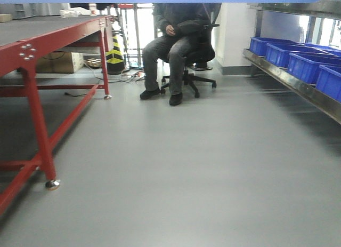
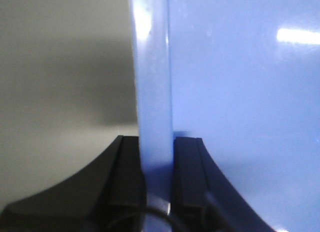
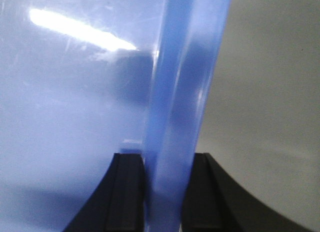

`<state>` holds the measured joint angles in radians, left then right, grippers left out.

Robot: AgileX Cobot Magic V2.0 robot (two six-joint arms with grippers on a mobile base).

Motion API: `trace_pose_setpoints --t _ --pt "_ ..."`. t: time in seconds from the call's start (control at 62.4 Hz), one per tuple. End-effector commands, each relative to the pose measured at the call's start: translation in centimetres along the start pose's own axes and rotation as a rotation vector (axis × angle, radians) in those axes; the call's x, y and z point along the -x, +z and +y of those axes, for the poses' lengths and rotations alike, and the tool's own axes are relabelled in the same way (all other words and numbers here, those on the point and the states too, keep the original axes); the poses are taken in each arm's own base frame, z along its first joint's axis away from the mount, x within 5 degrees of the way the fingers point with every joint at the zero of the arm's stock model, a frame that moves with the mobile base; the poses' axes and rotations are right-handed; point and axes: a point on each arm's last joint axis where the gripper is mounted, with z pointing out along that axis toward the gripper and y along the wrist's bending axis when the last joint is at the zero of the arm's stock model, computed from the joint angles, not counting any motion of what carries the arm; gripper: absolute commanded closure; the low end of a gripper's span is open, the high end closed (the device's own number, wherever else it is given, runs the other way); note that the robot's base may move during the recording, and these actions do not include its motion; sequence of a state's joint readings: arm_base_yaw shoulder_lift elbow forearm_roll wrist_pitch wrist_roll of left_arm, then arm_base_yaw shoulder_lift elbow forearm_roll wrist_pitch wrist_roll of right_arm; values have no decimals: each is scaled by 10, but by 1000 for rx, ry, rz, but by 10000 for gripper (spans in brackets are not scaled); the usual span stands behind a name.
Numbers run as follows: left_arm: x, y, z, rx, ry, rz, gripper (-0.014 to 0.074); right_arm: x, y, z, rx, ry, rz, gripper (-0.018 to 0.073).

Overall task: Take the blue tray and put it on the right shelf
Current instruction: 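Hold the tray in both grippers while the base backs away and turns, then hold the tray while the base drives up to the shelving rack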

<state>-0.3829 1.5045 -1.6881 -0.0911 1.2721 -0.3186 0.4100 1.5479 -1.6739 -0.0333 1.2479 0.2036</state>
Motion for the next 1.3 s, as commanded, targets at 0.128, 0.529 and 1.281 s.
trace_pose_setpoints --t 0.128,0.529,1.281 --pt "-8 -22 -7 -55 16 19 645 4 -21 3 26 -40 -107 502" --pt "-8 -22 -7 -55 16 19 645 4 -21 3 26 -40 -107 502" --pt "-10 -23 -13 -121 -1 41 645 5 -21 3 26 -40 -108 502"
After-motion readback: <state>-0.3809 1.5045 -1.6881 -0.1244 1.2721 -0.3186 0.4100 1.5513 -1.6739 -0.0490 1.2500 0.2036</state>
